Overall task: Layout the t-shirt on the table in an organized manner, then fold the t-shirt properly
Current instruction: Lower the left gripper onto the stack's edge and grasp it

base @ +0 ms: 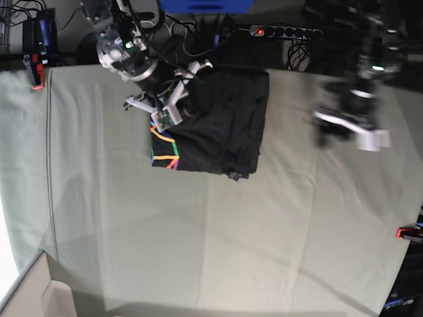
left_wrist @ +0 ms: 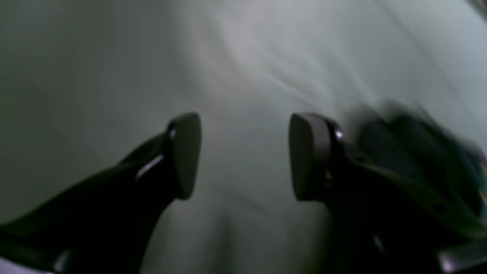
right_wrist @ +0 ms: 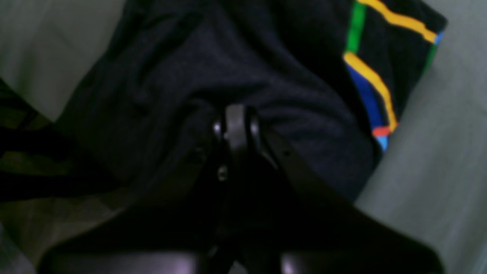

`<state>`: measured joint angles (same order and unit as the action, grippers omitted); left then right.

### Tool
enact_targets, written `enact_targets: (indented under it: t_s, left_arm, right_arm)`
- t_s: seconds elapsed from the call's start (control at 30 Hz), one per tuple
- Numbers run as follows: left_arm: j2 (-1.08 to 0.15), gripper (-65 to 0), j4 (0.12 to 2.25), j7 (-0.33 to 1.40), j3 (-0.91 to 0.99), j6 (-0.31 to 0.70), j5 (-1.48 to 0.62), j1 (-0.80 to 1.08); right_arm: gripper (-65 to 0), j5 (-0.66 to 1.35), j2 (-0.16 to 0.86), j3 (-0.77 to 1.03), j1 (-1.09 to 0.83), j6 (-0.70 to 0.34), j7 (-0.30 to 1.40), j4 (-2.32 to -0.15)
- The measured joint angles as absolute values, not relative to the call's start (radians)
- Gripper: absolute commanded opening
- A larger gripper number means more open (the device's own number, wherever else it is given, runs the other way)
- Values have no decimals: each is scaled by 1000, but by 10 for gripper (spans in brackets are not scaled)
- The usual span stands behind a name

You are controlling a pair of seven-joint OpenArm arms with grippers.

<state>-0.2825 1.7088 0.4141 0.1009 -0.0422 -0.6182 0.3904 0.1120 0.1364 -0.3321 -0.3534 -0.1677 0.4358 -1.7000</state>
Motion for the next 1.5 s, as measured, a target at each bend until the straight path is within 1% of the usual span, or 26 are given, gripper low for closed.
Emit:
enact_targets:
  t_s: [0.1,0.2,0.27,0.37,0.47,0.63,0.83,0.97,1.07,1.17,1.2,1.37,1.5]
  left_arm:
    - [-283,-288,1713,402,-49,-46,-612,387]
    - [-253,-289,1699,407,-142,-48,-605,370]
    - [-241,-290,1673,407,-150,-37,-611,369]
    - [-234,-292,1649,407,-140,-60,-599,385]
    - [-227,-293,1649,410,-147,-54,-605,397]
    - [-230,-296,1647,408,-148,-52,-604,407]
    - [-235,-391,1631,405,-226,-51,-604,394]
    - [-235,-438,1583,407,-257,-52,-604,364]
    - [-236,-518,1582,401,-253,-50,-604,369]
    - [-259,-629,1607,409,-247,-49,-612,377]
    - [-271,-650,1620,408,-235,-49,-616,377]
    - [-282,-650,1674,405,-169,-51,-611,372]
    - [-285,-650,1675,407,-140,-49,-607,377]
  right_arm:
    - [-650,112,147,-327,-339,-167,430,-1699]
    - [-650,112,167,-262,-345,-170,435,-1700]
    - [-650,110,175,-219,-347,-167,441,-1700]
    - [-650,112,177,-183,-344,-168,440,-1700]
    - [-650,112,176,-136,-347,-168,437,-1701]
    - [-650,112,177,-134,-345,-168,437,-1701]
    - [-650,112,167,-142,-345,-168,437,-1701]
    - [-650,112,167,-138,-345,-168,437,-1701]
    - [-650,112,167,-138,-347,-168,437,-1701]
    - [-650,112,170,-137,-352,-168,440,-1701]
    - [-650,113,171,-136,-352,-168,440,-1701]
    - [-650,112,170,-136,-353,-168,440,-1701]
    - [-650,112,169,-136,-356,-168,441,-1701]
